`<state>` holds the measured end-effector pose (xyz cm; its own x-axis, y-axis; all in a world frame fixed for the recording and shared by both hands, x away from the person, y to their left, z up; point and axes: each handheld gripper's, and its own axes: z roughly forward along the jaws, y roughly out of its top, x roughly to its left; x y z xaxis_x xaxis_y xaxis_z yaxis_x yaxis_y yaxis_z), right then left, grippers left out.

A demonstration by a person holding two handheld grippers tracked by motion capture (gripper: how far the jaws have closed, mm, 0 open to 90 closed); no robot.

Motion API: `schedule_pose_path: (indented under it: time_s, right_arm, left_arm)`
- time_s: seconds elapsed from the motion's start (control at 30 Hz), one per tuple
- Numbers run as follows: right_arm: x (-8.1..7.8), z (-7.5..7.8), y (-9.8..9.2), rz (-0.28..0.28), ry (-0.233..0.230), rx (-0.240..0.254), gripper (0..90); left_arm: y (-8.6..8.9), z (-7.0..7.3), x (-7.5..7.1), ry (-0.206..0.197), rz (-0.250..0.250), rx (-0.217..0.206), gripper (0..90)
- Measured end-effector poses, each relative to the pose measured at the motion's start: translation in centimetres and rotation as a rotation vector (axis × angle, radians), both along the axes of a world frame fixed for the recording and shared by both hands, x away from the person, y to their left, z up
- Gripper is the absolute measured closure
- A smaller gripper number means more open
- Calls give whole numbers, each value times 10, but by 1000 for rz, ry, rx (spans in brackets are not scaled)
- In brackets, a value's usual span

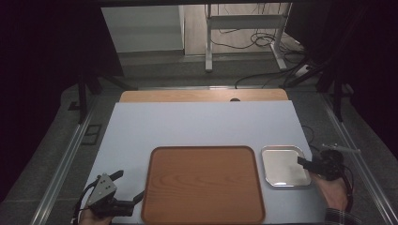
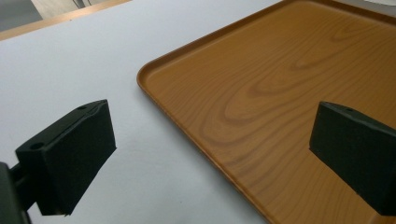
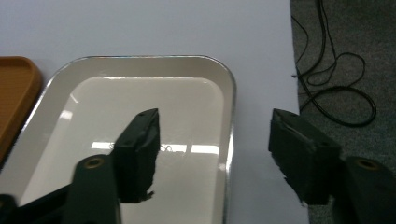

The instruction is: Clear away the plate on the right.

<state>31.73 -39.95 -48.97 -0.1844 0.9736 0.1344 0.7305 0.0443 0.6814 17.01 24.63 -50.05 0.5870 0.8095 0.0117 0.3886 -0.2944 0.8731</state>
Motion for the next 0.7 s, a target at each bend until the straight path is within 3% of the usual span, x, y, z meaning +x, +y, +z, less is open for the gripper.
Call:
schedule_pose_path:
  time_s: [0.53, 0.67, 0.7]
  right_arm:
    - [16, -12, -11, 38, 100, 38, 812]
    - [18, -13, -14, 27, 123, 80, 846]
    - [19, -14, -16, 19, 135, 123, 863]
  left_arm:
    - [0, 0, 0, 4, -1, 0, 3]
    - [0, 0, 0, 4, -2, 3, 3]
    - [-1, 0, 0, 3, -2, 4, 3]
